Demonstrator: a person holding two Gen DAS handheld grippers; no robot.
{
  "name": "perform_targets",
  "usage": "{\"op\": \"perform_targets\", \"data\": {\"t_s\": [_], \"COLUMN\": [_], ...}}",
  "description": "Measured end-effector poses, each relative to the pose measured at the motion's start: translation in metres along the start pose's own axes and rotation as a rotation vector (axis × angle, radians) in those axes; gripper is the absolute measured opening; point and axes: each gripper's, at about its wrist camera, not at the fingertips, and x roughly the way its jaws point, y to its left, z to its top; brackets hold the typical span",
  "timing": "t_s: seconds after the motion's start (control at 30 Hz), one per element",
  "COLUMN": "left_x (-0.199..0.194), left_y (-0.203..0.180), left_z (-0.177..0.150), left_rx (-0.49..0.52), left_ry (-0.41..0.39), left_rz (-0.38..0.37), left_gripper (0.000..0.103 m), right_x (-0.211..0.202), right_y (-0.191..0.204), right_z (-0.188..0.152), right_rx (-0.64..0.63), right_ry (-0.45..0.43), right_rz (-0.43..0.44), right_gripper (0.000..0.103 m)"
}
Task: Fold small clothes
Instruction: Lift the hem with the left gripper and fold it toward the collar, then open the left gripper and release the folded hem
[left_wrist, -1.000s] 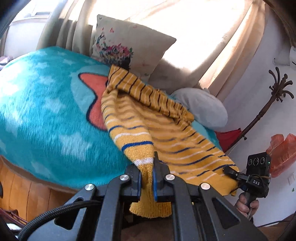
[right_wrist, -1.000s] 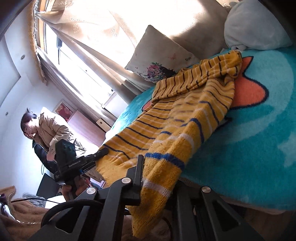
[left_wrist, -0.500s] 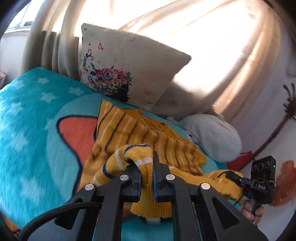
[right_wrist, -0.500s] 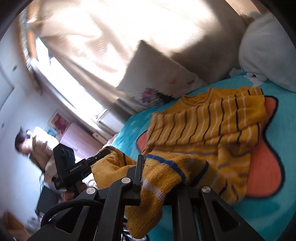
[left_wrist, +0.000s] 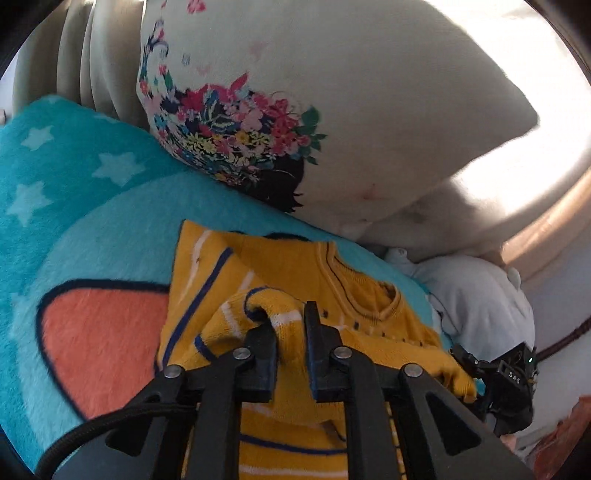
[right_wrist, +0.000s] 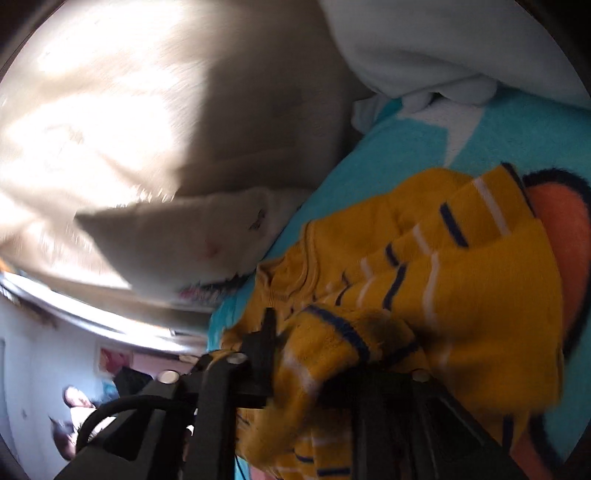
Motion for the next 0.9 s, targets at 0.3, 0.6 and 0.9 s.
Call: {"op": "perform_targets", "data": {"t_s": [0.3, 0.6, 0.9], "left_x": [-0.016, -0.029, 0.020], "left_y": [0.014, -0.010, -0.043], "left_z": [0.023, 0.011, -0.012], "left_rx": [-0.093, 0.054, 0.286], "left_ry": [-0.079, -0.084, 0.035], "left_rz": [-0.076, -0.013, 0.041], "left_gripper": [0.063, 0.064, 0.064], "right_x": [0.000, 0.002, 0.055], "right_y": [0.015, 0.061, 0.059], "right_z": [0.029, 0.008, -0.013], "right_rx": [-0.029, -0.322, -0.443], "right_ry": [-0.091, -0.045, 0.081], "right_rz": [0.019, -0.114, -0.234], "right_gripper": [0.065, 0.055, 0.044]}}
